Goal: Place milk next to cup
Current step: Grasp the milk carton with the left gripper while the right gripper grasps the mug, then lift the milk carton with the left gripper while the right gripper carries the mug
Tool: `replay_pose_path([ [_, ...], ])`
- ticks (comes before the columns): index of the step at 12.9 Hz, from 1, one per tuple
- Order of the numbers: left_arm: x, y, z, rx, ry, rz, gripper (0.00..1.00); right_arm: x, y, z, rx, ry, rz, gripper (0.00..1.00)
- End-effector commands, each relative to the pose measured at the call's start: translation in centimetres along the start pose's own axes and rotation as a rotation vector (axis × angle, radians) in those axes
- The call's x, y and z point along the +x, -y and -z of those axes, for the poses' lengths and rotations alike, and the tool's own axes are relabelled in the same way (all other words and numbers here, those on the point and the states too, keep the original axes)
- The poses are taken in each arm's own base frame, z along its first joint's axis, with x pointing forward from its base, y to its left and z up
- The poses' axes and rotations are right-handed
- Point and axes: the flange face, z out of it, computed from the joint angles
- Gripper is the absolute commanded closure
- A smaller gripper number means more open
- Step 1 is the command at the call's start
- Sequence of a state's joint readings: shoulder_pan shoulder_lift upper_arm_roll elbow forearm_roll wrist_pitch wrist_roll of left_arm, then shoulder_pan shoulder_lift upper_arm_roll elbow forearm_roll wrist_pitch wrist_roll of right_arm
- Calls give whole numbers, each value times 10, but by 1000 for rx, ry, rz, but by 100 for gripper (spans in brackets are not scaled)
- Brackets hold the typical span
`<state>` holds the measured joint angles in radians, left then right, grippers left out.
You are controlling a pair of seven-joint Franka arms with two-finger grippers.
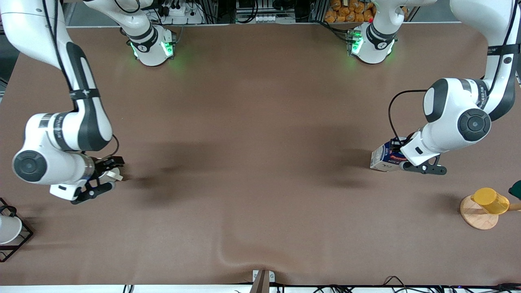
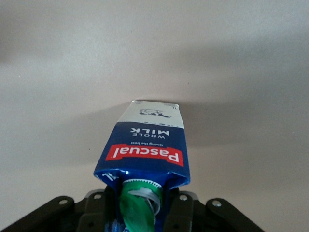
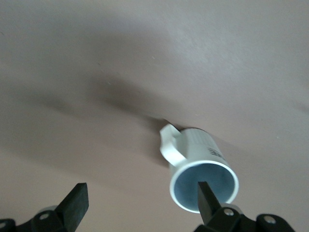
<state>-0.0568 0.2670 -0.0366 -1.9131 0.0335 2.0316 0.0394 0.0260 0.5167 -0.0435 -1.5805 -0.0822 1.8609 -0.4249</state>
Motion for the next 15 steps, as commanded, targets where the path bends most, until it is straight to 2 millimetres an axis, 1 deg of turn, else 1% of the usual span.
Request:
replay_pose_path([
  [1,10,-5,21,-7,-35,-7,72,-21,-8,-12,10,23,37,0],
  [3,12,-14,41,-8,-57,2,73,-37,-3,-24,2,2,38,0],
  [4,14,-23,53,-11,-62,5,73,-47,-5,-32,-6,-19,36,0],
  [5,14,-33,67,-13,-63,3,74,-51,-8,-42,-8,-29,64,0],
  [6,14,-48,80,-17,-55,9,74,-54,-18,-51,-6,-37,77,0],
  [7,13,-62,93,-19,-48,26,76,-58,-23,-64,1,-33,88,0],
  [9,10,-78,115,-22,-34,52,76,-63,-23,-81,5,-31,99,0],
  [10,9,-82,122,-23,-30,48,76,-62,-22,-87,6,-29,110,0],
  [11,5,-85,132,-22,-29,42,76,-62,-22,-93,11,-20,120,17],
  [12,1,-85,139,-19,-21,42,74,-63,-23,-96,14,-16,148,77],
  [13,-5,-86,147,-16,-18,41,73,-65,-28,-102,24,-10,149,100],
  [14,-9,-85,150,-14,-14,44,73,-67,-33,-104,25,-12,140,100],
  [15,-13,-85,159,-11,-24,44,73,-66,-34,-103,20,-23,139,100],
])
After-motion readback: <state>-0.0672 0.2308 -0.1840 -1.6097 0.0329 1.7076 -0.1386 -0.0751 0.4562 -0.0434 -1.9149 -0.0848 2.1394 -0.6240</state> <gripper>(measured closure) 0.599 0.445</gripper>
